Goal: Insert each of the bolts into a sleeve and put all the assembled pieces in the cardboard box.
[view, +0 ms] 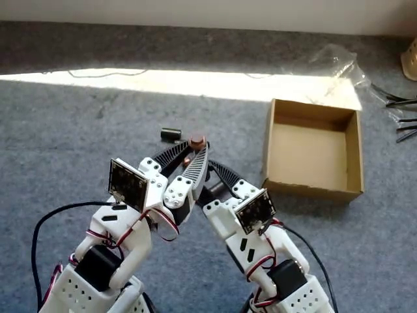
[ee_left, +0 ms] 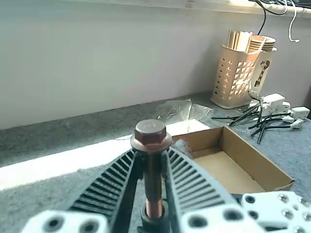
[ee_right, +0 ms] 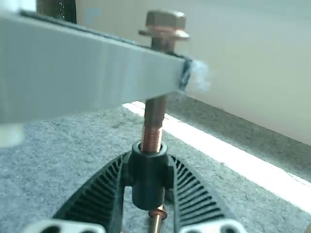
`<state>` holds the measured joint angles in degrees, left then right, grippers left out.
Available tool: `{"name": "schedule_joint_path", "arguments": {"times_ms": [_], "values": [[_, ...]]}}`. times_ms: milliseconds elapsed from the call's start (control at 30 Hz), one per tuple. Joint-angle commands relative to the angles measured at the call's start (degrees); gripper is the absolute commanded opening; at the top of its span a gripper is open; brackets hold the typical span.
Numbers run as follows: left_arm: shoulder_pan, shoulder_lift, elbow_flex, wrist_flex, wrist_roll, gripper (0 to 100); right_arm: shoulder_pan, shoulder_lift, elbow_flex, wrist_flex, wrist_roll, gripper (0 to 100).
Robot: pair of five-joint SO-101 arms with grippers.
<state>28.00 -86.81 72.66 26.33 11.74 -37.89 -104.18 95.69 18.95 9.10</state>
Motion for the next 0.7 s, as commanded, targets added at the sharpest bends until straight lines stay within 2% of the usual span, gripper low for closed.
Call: {"name": "schedule_joint_path", "arguments": {"times_ms": [0, 667], "values": [[-3.9, -0.9, 1.0, -0.2, 5.5, 1, 0.7, -0.8, 8.0, 0.1, 0.6, 0.4], [-4.5, -0.9, 6.6, 0.6, 5.5, 1, 0.8, -0.8, 8.0, 0.1, 0.6, 0.4]]}}
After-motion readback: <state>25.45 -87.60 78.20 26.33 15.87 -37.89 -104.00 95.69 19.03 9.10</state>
